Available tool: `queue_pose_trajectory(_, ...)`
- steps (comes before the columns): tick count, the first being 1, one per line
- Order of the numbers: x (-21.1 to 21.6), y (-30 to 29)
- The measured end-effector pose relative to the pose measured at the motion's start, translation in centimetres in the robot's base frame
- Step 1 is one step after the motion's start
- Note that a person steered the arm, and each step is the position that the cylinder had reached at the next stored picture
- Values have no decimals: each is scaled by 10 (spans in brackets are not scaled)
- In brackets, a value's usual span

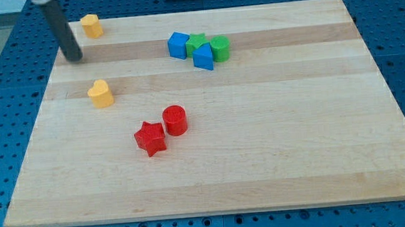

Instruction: Slide the yellow heart to the left center

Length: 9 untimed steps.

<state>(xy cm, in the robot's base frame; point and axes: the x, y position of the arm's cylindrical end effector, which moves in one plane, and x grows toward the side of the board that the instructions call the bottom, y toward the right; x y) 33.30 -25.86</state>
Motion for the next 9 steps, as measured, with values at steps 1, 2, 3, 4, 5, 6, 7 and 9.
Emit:
queue_pose_trajectory(1,103,6)
queue_pose_trajectory(2,179,47)
queue_pose_trajectory(3,156,98)
queue_pose_trajectory(4,103,101)
queue_pose_trajectory(5,68,97)
queue_pose_trajectory(6,49,84)
queue_pose_trajectory(7,81,112)
queue_pose_trajectory(9,85,64)
